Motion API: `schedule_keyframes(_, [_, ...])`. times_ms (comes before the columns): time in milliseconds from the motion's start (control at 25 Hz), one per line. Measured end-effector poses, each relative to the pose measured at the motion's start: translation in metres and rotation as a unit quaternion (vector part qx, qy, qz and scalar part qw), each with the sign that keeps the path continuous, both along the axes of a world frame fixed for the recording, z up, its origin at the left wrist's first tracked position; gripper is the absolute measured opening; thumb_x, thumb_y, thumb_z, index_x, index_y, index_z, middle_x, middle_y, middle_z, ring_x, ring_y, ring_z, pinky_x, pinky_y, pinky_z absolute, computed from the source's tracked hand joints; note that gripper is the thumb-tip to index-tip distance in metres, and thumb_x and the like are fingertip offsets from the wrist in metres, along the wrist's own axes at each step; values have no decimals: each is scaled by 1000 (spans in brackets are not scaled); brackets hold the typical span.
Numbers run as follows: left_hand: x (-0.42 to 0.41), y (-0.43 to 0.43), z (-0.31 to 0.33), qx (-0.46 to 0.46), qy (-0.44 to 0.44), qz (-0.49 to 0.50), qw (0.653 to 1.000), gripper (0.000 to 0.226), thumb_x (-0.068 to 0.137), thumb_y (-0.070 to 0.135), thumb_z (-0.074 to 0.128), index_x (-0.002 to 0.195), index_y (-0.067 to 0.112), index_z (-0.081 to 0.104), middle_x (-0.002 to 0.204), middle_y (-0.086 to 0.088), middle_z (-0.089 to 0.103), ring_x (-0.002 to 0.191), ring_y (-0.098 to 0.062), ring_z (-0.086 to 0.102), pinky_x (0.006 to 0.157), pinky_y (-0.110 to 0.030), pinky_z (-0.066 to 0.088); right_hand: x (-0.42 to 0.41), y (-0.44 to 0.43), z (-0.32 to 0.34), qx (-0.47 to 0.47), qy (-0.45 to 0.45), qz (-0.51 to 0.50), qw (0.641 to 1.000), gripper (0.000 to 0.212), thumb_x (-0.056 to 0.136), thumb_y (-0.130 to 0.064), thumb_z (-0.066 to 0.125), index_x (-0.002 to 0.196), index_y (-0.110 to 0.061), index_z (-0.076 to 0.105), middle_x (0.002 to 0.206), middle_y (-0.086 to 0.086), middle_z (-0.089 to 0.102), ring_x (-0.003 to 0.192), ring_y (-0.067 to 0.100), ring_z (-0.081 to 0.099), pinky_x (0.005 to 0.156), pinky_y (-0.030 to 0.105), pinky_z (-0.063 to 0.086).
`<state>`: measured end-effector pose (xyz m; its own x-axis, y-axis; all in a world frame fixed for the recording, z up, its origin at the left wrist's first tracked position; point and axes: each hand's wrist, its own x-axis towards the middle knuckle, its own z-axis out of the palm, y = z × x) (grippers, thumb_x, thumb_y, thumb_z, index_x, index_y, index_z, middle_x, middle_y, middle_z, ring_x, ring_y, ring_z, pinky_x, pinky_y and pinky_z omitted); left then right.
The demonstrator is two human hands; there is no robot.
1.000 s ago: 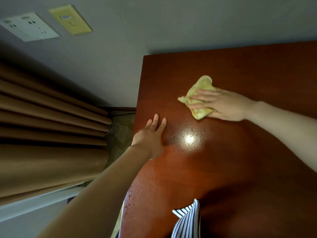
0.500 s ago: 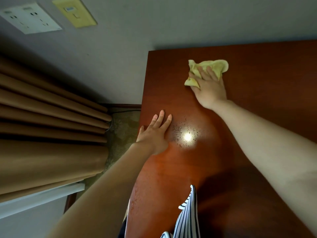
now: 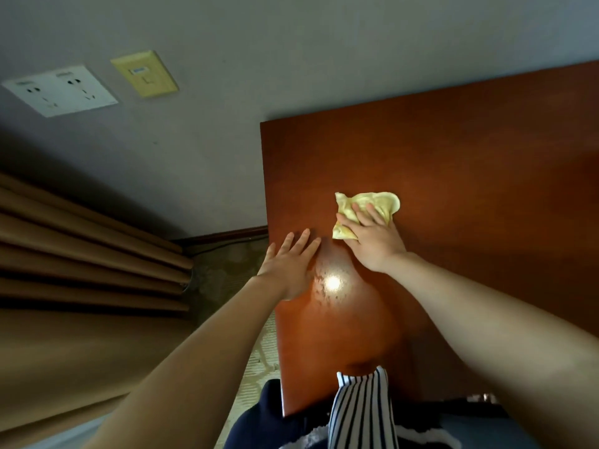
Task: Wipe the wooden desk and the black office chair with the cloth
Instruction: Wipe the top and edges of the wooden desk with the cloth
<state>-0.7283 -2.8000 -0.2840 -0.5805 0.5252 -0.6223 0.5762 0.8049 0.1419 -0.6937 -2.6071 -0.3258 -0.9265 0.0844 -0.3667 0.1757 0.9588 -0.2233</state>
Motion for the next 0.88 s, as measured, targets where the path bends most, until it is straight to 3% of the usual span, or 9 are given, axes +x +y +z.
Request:
schedule_keyframes(360, [47,-89,-4,32,-16,-100,994,65,100,34,34,150,30,-8,158,3,-16,145,-25,-16,115,-51,-5,110,-134,-10,-11,38,-145,989,54,98,-51,26,148,-43,7,159,-9,-7,145,18,-15,115,47,-2])
schedule_keyframes(600, [91,-107,-7,47,-23,-203,978,64,100,22,31,152,20,-6,157,0,-20,144,-27,-19,114,-51,-5,190,-223,-19,-12,88,-201,976,51,98,-49,30,147,-38,23,159,-7,6,146,19,-5,116,49,0])
schedule_keyframes(760, [121,-91,-7,73,-32,-211,974,66,92,4,36,150,8,6,159,-6,-14,145,-23,-17,116,-48,-6,227,-232,-20,-21,123,-205,971,48,99,-36,39,146,-27,33,157,-2,21,146,21,7,118,49,9])
schedule_keyframes(880, [127,-79,-8,86,-23,-221,971,56,95,9,38,148,11,20,160,-7,-7,146,-24,-13,117,-47,-5,248,-215,-21,-6,122,-175,977,47,101,-36,36,147,-30,30,157,-5,18,147,18,3,119,44,6])
